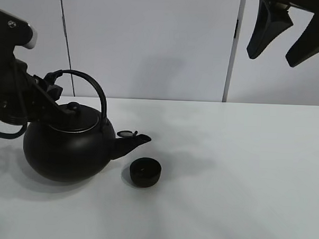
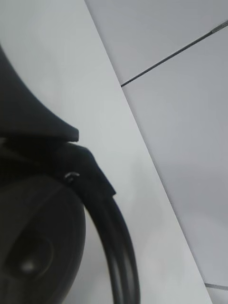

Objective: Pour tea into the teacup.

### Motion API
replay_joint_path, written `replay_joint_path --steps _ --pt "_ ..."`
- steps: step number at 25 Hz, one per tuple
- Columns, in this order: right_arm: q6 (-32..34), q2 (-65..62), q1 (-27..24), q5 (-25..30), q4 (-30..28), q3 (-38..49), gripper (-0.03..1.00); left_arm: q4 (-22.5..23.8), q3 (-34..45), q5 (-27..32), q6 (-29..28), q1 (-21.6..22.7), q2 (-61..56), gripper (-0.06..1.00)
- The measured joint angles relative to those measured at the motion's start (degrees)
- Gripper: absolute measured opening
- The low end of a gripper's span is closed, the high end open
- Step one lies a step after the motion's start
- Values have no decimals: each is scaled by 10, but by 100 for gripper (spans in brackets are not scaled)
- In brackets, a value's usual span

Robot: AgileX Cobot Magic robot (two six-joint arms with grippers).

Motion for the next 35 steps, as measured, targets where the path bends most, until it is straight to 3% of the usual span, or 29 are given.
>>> replay_joint_path --steps 21,35 --pt "0 0 0 -1 0 0 43 -2 -10 -8 97 0 0 10" --pt "0 0 0 -1 0 0 43 -2 -10 -8 100 0 0 10"
